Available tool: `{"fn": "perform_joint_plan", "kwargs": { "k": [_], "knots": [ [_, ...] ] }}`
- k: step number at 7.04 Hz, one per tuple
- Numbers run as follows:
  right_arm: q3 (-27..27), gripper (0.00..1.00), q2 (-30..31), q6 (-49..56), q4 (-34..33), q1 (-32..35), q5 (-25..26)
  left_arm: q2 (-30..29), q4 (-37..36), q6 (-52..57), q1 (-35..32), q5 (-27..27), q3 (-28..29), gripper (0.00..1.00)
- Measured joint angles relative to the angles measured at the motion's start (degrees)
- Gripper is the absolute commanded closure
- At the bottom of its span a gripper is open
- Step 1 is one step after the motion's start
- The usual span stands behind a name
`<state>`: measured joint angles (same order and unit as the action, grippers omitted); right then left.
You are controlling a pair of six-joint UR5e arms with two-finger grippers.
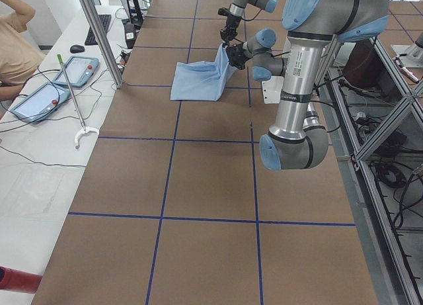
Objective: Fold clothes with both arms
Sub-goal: 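Lift the near edge with both grippers and fold it over toward the far edge, then open both grippers and raise them off the folded shirt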
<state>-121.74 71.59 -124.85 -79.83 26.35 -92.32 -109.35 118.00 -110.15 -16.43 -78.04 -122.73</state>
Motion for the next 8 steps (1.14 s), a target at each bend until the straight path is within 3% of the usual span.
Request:
{"fn": "perform_joint_plan", "kwargs": {
  "k": [2,4,5,6,7,8],
  "knots": [
    [9.35,1.00,-5.74,4.66,0.36,7.63,-5.69,-4.59,0.31,2.79,-5.44,-0.65,8.38,1.00],
    [17.45,1.00,-10.40,6.80,0.84,10.20,-7.02,-8.88,0.57,6.04,-9.42,-0.98,15.78,1.00],
    [21.85,1.00,-12.44,7.34,2.58,10.80,-7.20,-10.76,1.38,7.77,-11.01,-1.08,19.64,0.85],
    [27.22,0.13,-14.27,8.90,5.95,11.70,-7.58,-12.44,3.71,10.29,-12.47,-1.13,24.68,0.20],
    [36.24,0.00,-17.56,13.21,11.25,13.60,-8.84,-15.68,7.86,14.55,-15.01,-1.14,33.60,0.00],
    [45.89,0.00,-21.57,21.41,16.29,16.61,-10.59,-20.37,11.66,20.18,-18.79,-1.19,43.52,0.00]
  ]
}}
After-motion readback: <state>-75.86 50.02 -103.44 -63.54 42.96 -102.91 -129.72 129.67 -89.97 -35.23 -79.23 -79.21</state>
